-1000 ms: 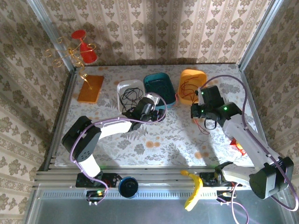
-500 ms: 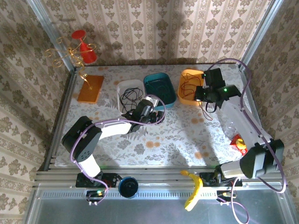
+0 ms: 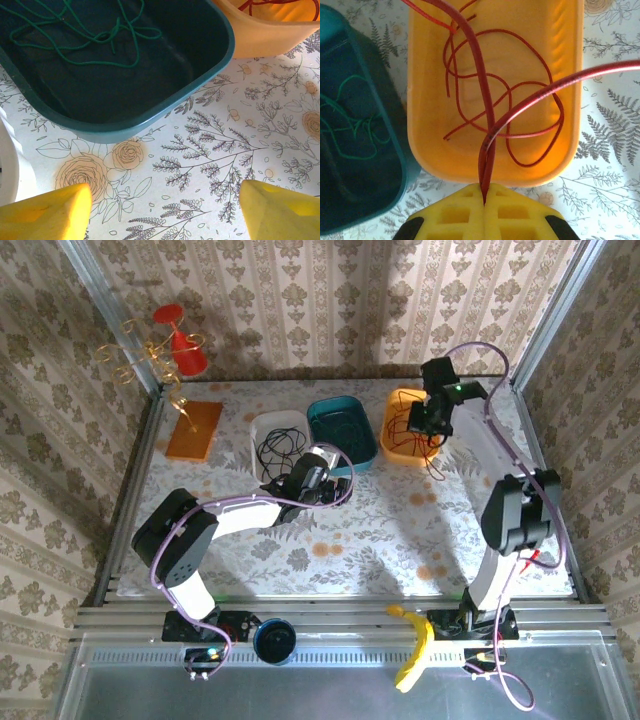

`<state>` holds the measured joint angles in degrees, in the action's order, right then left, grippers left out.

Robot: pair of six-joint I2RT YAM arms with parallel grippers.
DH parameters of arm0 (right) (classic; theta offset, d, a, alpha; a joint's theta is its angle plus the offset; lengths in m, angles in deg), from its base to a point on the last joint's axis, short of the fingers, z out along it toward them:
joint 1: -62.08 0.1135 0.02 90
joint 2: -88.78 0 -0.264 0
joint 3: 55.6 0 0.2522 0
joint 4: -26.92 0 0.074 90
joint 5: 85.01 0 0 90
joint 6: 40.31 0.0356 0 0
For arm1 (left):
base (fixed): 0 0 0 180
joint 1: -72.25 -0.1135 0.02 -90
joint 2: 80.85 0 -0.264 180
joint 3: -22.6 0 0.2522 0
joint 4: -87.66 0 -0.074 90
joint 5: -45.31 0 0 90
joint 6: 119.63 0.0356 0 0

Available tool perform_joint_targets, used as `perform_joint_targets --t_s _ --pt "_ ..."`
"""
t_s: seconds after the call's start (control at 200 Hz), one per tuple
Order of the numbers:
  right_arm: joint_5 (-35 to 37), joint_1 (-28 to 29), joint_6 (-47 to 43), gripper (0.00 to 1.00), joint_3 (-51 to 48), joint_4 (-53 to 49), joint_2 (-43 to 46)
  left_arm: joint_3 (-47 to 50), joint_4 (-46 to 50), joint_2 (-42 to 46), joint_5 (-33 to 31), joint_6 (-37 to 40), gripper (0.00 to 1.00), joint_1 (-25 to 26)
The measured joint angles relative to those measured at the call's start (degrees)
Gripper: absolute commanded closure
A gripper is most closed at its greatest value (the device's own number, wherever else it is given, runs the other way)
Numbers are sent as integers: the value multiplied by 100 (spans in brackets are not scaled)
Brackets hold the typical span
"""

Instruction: Untangle the cables

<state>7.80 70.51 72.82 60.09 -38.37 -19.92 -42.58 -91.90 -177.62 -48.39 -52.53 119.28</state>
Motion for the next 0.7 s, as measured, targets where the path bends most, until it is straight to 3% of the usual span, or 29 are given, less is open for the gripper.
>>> perform_joint_targets --t_s 0.43,0.7 --pt "-20 -142 306 100 2826 -678 -1976 4 0 0 2 -42 22 -26" --pt "-44 -146 590 100 3154 -651 -2673 4 -20 -39 79 -76 22 -31"
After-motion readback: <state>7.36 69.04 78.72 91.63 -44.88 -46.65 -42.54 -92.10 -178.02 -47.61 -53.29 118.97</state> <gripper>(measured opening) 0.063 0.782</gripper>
